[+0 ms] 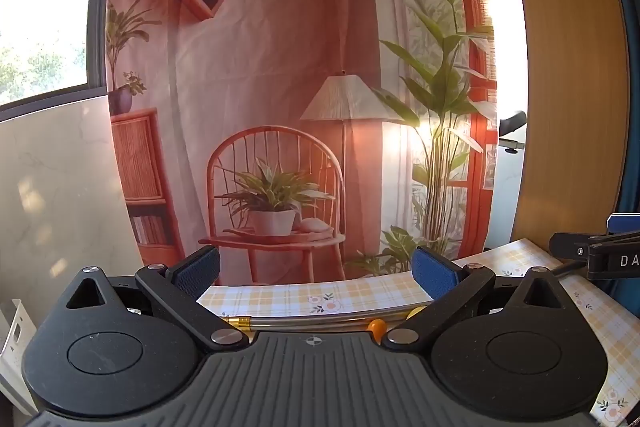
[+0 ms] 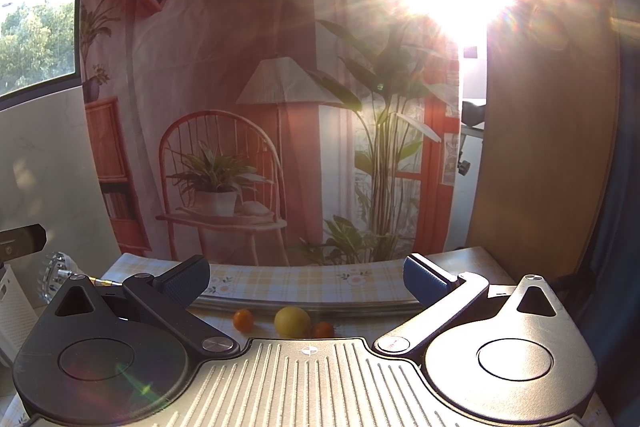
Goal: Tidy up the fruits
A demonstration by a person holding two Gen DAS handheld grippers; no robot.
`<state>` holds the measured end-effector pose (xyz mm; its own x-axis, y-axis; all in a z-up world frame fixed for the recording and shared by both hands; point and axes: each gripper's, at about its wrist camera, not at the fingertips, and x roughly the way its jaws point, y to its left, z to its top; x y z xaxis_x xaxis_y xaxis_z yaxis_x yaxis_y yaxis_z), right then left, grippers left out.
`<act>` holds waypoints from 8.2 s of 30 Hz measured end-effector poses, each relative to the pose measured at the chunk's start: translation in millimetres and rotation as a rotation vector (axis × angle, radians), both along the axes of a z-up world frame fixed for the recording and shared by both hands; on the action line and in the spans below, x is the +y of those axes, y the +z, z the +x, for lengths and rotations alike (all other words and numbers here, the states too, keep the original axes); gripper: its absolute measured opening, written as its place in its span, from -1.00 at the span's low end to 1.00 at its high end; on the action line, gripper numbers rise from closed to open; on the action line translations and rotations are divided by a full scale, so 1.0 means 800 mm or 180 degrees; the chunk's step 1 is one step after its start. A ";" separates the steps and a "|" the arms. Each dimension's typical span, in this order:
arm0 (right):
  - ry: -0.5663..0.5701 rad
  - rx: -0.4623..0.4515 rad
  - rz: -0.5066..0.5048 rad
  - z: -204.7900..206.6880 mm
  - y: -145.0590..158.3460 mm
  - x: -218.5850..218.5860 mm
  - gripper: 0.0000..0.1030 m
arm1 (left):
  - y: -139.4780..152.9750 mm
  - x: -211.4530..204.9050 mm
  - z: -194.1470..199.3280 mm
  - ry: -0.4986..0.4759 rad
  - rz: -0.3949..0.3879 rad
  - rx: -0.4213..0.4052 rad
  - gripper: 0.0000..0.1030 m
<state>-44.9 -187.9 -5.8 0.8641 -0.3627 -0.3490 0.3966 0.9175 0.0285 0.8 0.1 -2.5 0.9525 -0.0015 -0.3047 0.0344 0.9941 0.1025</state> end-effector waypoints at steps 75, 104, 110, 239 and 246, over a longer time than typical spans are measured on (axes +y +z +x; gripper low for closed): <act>0.0173 0.0932 0.0476 0.132 -0.179 -0.080 0.99 | -0.158 0.066 0.173 0.0182 -0.0415 0.1842 0.88; -0.0075 0.1036 0.0686 0.173 -0.207 -0.122 0.99 | -0.271 0.065 0.335 0.0028 -0.1444 0.2574 0.11; -0.0082 0.1052 0.0758 0.174 -0.213 -0.127 0.99 | -0.283 0.058 0.340 0.0069 -0.1357 0.2665 -0.08; 0.1194 0.1693 0.0772 0.102 -0.262 -0.022 -0.36 | -0.275 0.003 0.134 -0.0735 -0.0346 0.2465 -0.49; 0.1211 0.1693 0.0764 0.102 -0.262 -0.021 -0.29 | -0.275 0.003 0.135 -0.0728 -0.0341 0.2466 -0.49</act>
